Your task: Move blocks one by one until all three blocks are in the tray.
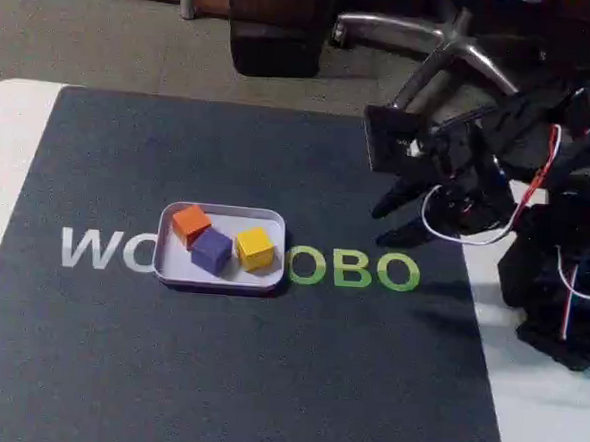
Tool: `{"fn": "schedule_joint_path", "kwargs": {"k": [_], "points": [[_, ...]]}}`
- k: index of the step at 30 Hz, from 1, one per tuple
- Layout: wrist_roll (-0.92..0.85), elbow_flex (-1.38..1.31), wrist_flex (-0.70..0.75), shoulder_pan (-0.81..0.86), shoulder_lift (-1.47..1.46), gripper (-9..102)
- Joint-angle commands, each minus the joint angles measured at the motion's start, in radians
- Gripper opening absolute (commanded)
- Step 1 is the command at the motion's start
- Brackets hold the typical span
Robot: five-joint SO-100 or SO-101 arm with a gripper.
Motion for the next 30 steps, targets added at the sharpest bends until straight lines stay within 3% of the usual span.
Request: {"fn": "schedule_joint_path", "kwargs": {"k": [1,5,18,24,30], "points": [[0.002,0.064,-0.012,-0.026,0.107,6],[-0.014,0.249,0.051,-0.037,0.425,4],[-0.048,0.403,0.074,-0.083,0.437,-8],[-0.071,0.407,0.212,-0.021,0.437,-8],[0.144,0.407,0.256,-0.044,0.437,-8]]}}
